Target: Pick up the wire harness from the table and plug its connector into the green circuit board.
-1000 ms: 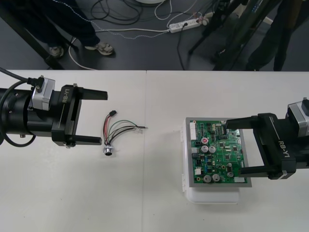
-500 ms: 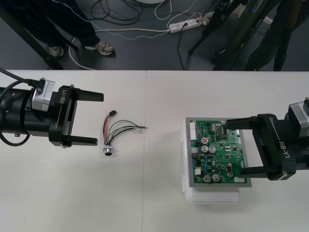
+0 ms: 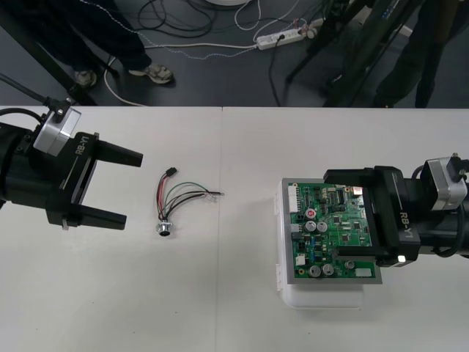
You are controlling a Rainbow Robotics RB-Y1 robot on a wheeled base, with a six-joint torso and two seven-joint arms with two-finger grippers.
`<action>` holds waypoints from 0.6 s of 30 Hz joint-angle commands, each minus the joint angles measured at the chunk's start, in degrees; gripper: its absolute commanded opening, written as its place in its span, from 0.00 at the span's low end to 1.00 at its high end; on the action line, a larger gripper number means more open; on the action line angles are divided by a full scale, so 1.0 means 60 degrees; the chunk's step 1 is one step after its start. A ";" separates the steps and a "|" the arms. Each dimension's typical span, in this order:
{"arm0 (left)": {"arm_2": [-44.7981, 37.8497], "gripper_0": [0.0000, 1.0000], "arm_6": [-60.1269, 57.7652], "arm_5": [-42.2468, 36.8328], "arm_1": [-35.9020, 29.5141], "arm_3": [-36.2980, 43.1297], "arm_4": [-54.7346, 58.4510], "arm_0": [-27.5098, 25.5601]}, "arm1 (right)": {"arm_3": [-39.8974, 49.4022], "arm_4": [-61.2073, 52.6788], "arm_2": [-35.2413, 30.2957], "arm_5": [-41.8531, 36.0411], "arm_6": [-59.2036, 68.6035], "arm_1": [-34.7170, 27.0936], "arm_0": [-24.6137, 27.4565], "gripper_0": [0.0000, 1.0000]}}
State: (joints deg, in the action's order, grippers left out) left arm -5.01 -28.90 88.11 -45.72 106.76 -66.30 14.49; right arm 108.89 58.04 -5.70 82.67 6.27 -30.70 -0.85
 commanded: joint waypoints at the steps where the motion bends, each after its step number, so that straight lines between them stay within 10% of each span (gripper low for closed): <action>1: 0.0704 1.00 -0.0178 -0.0197 -0.1271 0.0795 0.0108 0.0163 | 0.0148 -0.0255 0.0817 -0.0462 -0.1016 0.0078 0.0083 1.00; 18: 0.0997 1.00 -0.3972 -0.1032 -0.2428 0.2758 -0.1460 0.0222 | 0.0148 0.0053 0.1447 -0.0887 -0.1734 0.0151 0.0171 1.00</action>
State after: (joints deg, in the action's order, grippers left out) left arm 0.52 -49.26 84.89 -57.43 119.68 -72.72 14.50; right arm 108.89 57.70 1.21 78.34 -2.61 -30.65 -0.68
